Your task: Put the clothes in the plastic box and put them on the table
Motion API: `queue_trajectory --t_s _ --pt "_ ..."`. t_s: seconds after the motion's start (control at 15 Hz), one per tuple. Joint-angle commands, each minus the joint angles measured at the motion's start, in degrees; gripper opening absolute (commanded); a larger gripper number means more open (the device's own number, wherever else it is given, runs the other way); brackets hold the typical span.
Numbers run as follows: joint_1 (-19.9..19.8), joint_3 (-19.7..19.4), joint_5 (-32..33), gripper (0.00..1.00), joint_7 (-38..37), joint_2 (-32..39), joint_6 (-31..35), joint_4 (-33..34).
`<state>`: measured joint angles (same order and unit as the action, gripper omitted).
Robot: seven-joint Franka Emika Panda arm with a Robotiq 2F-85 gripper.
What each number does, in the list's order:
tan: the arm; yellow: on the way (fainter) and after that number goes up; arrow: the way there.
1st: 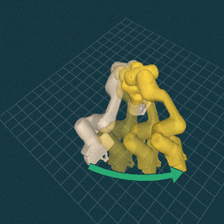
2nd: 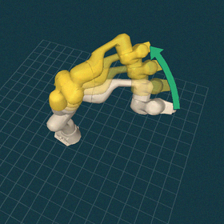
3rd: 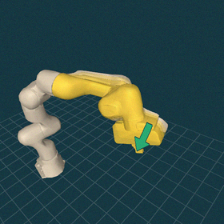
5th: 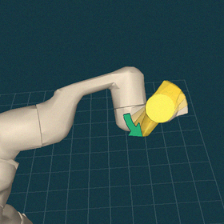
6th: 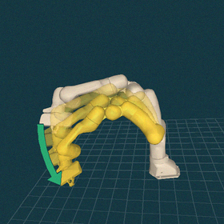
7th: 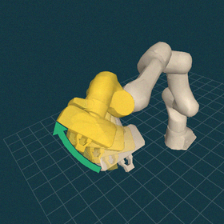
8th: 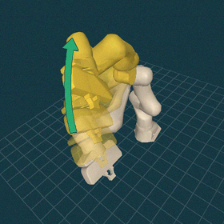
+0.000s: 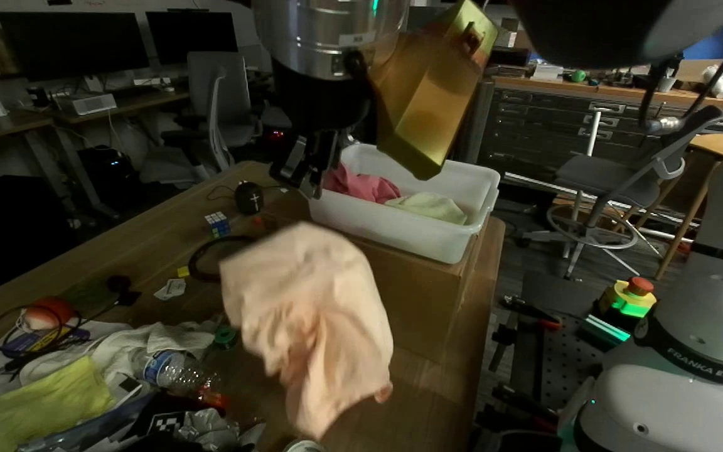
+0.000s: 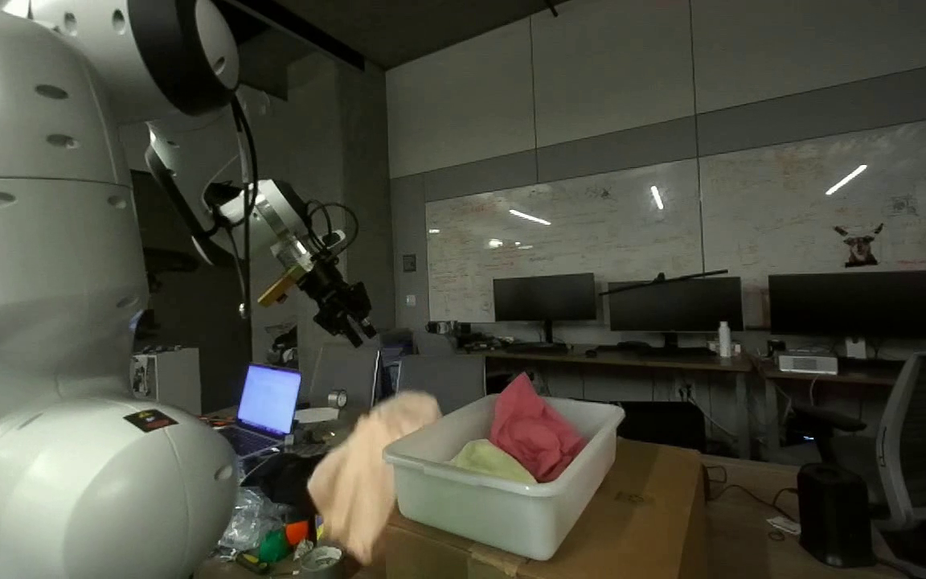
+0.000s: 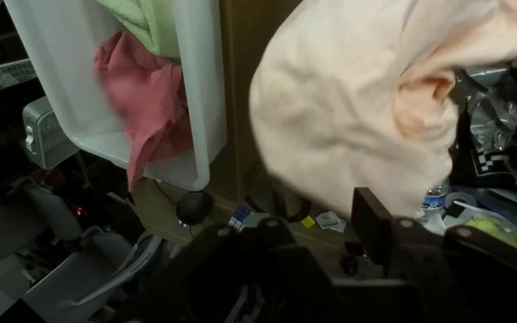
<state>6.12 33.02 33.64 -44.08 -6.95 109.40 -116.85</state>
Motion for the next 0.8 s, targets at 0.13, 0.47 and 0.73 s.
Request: queue_trajectory --t_s 0.13,0.47,0.73 --pt "4.8 -7.7 -0.1 0.91 3.1 0.0 -0.9 -0.1" --pt "3.7 -14.4 -2.5 1.0 2.8 -4.3 2.7 -4.8" --pt "0.9 -20.7 -5.9 1.0 3.6 -7.2 6.4 -8.0"
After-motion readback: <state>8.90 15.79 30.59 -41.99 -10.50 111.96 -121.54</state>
